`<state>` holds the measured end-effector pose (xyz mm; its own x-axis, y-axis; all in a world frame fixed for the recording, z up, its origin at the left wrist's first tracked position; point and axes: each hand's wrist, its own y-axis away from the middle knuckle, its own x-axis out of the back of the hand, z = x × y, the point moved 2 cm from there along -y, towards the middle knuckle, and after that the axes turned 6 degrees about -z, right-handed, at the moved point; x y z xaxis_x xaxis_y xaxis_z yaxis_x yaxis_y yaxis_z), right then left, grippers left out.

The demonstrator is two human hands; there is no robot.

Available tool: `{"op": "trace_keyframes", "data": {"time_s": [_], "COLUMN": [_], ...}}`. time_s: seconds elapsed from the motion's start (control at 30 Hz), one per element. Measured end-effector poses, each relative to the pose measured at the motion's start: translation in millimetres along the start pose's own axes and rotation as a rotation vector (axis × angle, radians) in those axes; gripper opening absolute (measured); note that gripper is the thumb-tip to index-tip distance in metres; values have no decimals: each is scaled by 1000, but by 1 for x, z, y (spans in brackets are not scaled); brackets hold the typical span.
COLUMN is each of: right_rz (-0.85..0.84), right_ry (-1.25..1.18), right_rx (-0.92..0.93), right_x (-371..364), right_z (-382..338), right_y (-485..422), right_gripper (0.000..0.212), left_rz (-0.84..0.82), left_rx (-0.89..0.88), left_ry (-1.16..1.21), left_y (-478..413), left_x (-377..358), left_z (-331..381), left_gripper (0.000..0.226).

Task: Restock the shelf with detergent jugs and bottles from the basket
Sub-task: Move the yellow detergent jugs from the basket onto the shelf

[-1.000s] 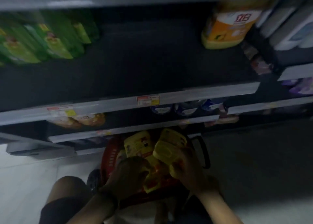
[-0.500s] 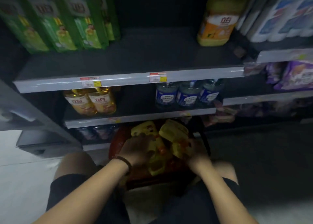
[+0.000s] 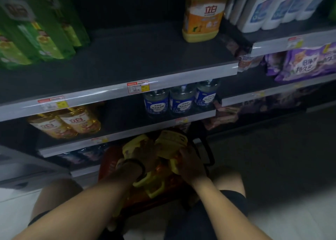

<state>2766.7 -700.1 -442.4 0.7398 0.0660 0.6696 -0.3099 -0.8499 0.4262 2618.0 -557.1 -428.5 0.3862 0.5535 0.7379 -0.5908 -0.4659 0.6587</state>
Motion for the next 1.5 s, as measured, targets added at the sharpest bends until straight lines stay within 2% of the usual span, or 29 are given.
{"op": "trace_keyframes", "data": {"time_s": [0.17, 0.33, 0.4, 0.47, 0.53, 0.6, 0.73, 0.87, 0.97, 1.13, 1.2, 1.3, 1.37, 1.43, 1.5], "right_rz": [36, 208, 234, 216, 173, 125, 52, -18, -60, -7, 0, 13, 12, -9, -27], "right_ry": [-67, -127, -223, -266, -271, -272, -270, -237, -229, -349, -392, -455, -487, -515, -534], "right_rx": [-6, 49, 90, 138, 171, 217, 359, 504, 593, 742, 794, 857, 878, 885, 895], "right_x": [3, 42, 62, 78, 89, 98, 110, 128, 139, 161, 172, 187, 196, 203, 212], "right_z": [2, -24, -42, -62, -83, -110, -168, -236, -282, -360, -391, -438, -470, -502, -534], "right_y": [2, 15, 22, 27, 30, 36, 50, 77, 95, 121, 129, 140, 146, 152, 152], "right_gripper": [44, 59, 62, 64, 62, 62, 93, 82, 79, 69, 65, 56, 58, 59, 50], "left_rz": [138, 333, 430, 527, 634, 710, 838, 956, 1074, 1265, 1264, 1051, 991, 1049, 1137], "left_rx": [-92, -141, -207, -269, -305, -308, -256, -147, -79, -166, -226, -285, -311, -368, -396], "left_ry": [93, 417, 509, 598, 614, 621, 623, 598, 565, 838, 912, 1007, 1053, 1121, 1205], "left_y": [-9, 15, 38, 67, 98, 132, 201, 273, 328, 402, 422, 436, 440, 448, 458], "left_x": [-4, 21, 38, 56, 74, 93, 130, 168, 192, 232, 243, 240, 237, 244, 262], "left_z": [0, -9, -16, -22, -31, -37, -53, -74, -89, -117, -133, -150, -154, -157, -168], "left_gripper": [64, 60, 45, 20, 12, 15, 24, 20, 28, 39, 54, 73, 72, 63, 54]}}
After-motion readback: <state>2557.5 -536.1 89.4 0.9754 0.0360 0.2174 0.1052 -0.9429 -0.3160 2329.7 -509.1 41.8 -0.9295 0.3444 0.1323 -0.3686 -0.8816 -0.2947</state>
